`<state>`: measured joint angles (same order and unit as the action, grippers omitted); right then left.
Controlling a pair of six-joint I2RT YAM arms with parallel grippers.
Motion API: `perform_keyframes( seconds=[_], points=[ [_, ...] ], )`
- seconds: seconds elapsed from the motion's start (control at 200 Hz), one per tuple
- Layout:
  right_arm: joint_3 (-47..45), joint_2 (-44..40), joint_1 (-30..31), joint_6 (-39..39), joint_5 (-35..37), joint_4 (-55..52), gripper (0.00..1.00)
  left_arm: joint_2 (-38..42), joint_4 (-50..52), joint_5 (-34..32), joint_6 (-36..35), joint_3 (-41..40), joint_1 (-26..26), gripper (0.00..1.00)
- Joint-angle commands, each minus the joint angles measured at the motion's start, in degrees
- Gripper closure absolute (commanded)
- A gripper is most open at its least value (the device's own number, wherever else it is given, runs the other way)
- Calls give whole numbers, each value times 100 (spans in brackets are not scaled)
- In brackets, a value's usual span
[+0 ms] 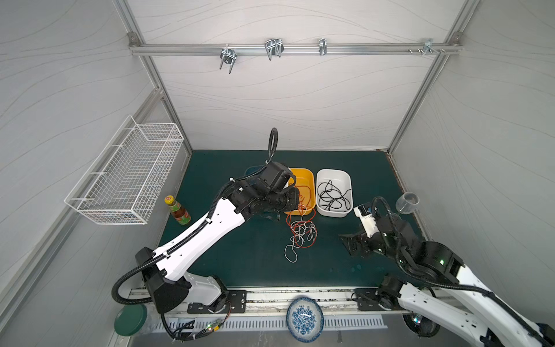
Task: Untangle and sort cables by color
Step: Untie the cable.
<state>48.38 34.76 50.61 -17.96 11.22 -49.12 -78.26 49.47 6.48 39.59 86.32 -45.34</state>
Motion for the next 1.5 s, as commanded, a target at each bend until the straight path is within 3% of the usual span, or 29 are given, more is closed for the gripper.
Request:
perform_keyframes(
  seconds=[0.0,0.245,0.485,0.695,0.875,0.98,1.225,1.38,1.435,1.495],
  points=[
    [-16,22,55,90,-60,114,1,56,9,182,-92,333,-19,100],
    [-17,39,57,80,-49,144,1,133,385,328,-120,957,-26,100],
    [101,76,54,16,-109,353,1,215,377,546,13,1016,-87,100],
    [-56,377,235,-448,-467,1727,6,359,351,624,146,895,-158,100],
    [231,952,511,-451,-624,2431,27,380,545,604,107,849,-248,100],
    [262,1255,651,-645,-670,2677,47,442,491,592,143,694,-273,100],
    [75,1367,808,-1059,-664,3332,58,516,382,618,184,569,-289,100],
    [172,1153,810,-979,-214,3003,58,566,429,547,129,550,-293,100],
    [88,995,810,-1059,-187,3044,62,605,441,443,135,525,-292,100],
    [0,923,810,-1231,-395,3150,75,611,418,407,182,486,-291,100]
  ],
)
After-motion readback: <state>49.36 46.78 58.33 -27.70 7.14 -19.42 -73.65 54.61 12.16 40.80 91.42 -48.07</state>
